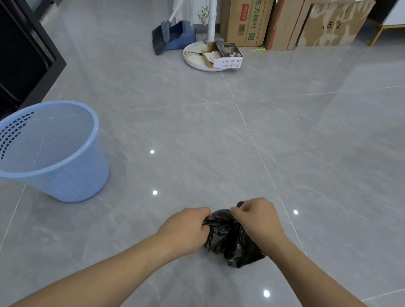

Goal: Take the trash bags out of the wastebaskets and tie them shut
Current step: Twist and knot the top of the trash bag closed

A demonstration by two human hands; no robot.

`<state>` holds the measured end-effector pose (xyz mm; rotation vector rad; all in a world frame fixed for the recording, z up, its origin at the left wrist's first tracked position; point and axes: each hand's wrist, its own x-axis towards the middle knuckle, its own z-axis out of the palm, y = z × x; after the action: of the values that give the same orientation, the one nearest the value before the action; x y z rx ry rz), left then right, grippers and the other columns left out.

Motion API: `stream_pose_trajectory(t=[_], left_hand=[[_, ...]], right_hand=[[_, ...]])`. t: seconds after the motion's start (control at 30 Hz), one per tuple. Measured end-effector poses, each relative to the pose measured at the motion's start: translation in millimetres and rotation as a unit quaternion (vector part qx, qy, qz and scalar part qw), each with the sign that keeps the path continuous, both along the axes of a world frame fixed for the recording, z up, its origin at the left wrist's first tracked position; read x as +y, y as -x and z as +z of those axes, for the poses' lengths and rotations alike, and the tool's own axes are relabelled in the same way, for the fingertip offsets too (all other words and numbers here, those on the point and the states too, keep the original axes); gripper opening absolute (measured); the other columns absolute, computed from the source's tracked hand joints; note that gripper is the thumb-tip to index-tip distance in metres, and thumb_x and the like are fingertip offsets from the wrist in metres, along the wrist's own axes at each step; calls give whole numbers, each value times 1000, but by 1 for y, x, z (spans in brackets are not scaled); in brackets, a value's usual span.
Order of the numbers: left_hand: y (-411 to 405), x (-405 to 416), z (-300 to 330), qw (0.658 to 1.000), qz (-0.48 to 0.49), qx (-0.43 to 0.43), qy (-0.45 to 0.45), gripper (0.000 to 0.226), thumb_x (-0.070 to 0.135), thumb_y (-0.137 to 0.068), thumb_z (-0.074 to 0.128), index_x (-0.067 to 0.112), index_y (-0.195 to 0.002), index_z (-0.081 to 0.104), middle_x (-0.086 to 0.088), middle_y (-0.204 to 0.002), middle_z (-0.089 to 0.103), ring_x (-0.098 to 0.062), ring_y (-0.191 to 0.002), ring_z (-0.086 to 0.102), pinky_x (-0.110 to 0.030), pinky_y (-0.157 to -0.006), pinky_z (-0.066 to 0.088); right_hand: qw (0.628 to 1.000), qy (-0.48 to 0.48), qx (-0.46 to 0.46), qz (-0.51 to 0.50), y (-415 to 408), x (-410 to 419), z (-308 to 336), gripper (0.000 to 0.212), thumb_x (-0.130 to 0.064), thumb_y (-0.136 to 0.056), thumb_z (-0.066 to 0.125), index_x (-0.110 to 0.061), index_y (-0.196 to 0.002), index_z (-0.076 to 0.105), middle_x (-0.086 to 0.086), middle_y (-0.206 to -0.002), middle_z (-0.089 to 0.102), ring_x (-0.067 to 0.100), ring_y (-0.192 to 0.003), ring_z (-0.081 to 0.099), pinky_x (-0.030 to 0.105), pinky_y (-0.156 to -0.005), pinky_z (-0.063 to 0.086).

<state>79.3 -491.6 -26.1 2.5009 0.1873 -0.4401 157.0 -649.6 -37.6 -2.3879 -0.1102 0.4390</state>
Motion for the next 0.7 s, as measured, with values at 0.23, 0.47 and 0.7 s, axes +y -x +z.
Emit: stream_pose_trajectory(t=[0.23, 0.47, 0.7], left_hand=[[2, 1, 4, 997, 46, 18, 62, 14, 18, -92, 40, 15, -88, 53, -6, -80, 62, -21, -60, 53, -37, -54, 52], [1, 4, 8, 999, 22, 1, 42, 11, 16, -92, 40, 12, -86, 49, -7, -81, 63, -20, -61, 49, -33, -56, 41], [1, 3, 15, 998, -13, -2, 65, 30, 12, -94, 39, 35, -74, 43, 9, -71, 54, -11, -59, 48, -24, -51, 36]], right_hand=[[998, -12, -8, 65, 10, -2, 8, 22, -36, -88, 64, -14, -82, 65, -13, -85, 54, 11, -107, 33, 35, -97, 30], [930, -309, 167, -105, 9, 1, 13, 15, -9, -81, 75, -8, -72, 62, 9, -74, 62, 22, -67, 60, 31, -63, 51], [853, -420, 250, -184, 3, -4, 18, 9, -6, -83, 72, -3, -88, 65, 11, -80, 66, 16, -59, 65, 19, -47, 50]])
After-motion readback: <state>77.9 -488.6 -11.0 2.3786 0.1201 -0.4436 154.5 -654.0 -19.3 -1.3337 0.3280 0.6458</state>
